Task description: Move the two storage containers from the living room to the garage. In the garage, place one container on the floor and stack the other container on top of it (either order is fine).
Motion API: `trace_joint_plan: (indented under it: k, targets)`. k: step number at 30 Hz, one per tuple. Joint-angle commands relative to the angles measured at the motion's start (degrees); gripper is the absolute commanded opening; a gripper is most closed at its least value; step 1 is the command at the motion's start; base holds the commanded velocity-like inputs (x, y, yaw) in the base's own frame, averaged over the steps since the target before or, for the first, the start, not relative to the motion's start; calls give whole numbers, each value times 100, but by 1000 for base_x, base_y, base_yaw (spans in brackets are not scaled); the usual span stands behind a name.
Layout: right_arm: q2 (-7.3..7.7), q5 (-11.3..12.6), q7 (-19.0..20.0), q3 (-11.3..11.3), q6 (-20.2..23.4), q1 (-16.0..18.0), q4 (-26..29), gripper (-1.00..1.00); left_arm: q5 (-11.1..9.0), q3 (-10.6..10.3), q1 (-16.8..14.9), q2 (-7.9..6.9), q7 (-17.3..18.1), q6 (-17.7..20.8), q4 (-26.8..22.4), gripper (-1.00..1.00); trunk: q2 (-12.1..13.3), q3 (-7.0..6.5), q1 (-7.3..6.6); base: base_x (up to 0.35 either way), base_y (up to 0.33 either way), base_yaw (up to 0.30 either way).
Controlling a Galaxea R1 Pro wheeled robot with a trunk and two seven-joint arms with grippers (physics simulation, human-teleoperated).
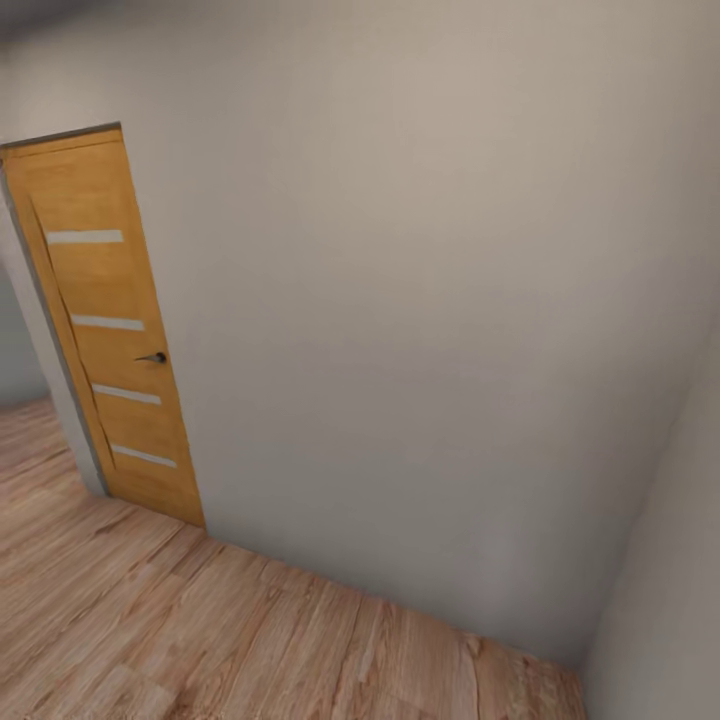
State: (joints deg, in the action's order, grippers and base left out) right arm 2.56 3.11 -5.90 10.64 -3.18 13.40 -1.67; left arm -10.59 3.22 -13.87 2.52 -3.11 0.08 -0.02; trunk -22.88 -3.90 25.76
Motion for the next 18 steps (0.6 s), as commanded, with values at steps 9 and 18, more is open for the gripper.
trace_joint_plan:
  k: [9, 18]
  targets:
    - [-1, 31, -8, 44, -30, 5, -18, 100, -14, 30, -1, 3, -15, 1, 2, 100, -4, 2, 2, 130, 82, 267]
    - [-1, 31, -8, 44, -32, 5, -18, 100, -13, 30, -1, 3, -15, 1, 1, 100, -4, 2, 2, 127, 64, 267]
